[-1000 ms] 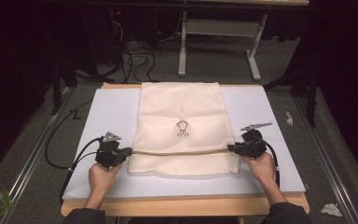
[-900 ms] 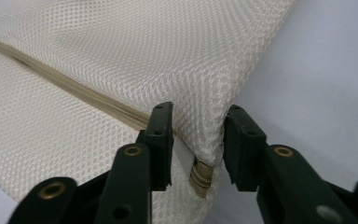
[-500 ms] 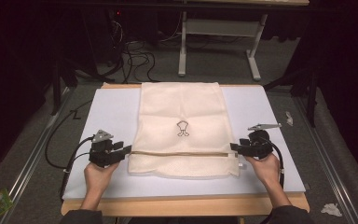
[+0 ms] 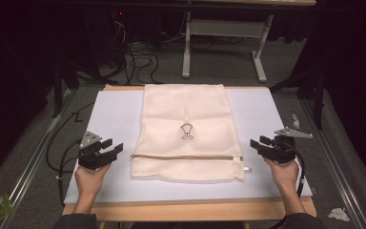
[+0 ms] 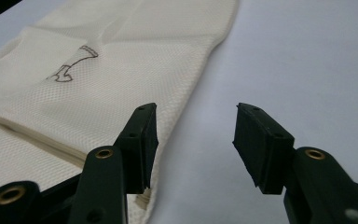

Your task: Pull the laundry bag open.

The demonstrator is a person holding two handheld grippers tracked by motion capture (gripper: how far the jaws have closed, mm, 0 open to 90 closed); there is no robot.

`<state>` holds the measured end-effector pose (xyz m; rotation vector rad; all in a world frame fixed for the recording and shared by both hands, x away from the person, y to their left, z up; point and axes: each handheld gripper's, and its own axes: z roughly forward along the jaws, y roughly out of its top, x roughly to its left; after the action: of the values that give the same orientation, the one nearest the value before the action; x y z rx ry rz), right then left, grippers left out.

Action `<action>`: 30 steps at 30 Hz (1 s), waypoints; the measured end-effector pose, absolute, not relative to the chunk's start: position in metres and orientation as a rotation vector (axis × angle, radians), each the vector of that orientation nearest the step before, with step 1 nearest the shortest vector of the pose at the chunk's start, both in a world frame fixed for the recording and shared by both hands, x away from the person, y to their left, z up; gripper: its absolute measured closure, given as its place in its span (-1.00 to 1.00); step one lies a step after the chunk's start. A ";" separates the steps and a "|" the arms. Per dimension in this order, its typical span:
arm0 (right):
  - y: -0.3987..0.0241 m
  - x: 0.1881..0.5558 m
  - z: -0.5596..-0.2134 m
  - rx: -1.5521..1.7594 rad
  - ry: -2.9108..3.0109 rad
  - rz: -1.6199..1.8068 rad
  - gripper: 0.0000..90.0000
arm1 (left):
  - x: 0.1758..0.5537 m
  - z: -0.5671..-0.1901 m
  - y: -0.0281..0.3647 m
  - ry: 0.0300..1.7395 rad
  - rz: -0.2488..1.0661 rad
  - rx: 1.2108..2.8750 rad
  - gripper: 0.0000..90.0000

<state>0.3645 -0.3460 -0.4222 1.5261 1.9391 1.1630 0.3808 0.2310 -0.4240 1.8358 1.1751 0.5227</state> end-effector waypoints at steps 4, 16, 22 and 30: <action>-0.357 0.364 -0.432 1.567 1.876 1.170 0.11 | 0.385 -0.431 0.235 1.198 0.535 1.819 0.09; -0.371 0.364 -0.448 1.612 1.799 1.149 0.11 | 0.395 -0.444 0.235 1.228 0.548 1.801 0.07; -0.370 0.367 -0.453 1.603 1.801 1.133 0.11 | 0.401 -0.452 0.235 1.243 0.542 1.792 0.06; -0.366 0.373 -0.460 1.608 1.795 1.087 0.11 | 0.406 -0.459 0.233 1.262 0.547 1.788 0.06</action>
<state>0.3732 -0.3657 -0.4597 1.6081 1.7954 1.0872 0.4065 0.2334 -0.4588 1.7881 1.2619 0.5471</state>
